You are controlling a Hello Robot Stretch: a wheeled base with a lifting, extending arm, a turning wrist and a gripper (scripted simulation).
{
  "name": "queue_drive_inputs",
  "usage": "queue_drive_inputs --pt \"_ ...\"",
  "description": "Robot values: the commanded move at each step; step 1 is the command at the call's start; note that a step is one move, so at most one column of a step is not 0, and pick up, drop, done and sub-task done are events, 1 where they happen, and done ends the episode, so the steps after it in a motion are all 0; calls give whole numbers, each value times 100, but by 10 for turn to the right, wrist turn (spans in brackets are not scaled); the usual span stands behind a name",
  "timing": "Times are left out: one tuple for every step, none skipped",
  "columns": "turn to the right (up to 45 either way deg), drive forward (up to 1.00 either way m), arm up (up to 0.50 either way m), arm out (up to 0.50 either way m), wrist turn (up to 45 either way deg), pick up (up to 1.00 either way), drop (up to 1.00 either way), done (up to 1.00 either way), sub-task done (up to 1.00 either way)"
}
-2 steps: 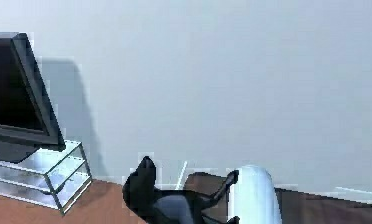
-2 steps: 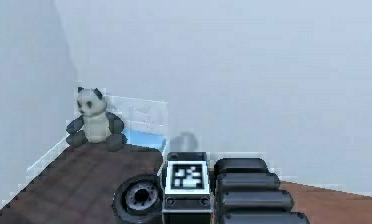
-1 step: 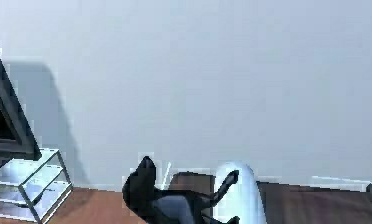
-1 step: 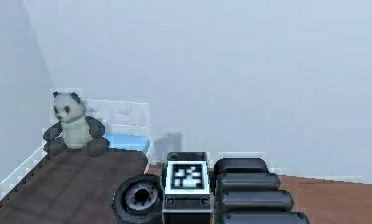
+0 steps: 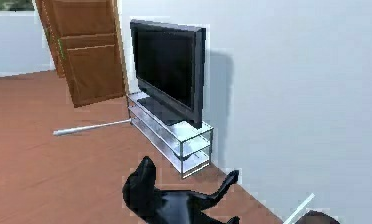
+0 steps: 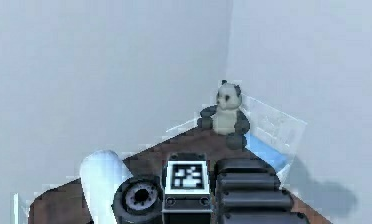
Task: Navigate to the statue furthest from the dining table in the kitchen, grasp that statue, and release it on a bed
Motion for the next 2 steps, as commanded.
queue_drive_inputs --pt "-450 0 0 0 0 0 0 0 0" --pt "-300 0 0 0 0 0 0 0 0"
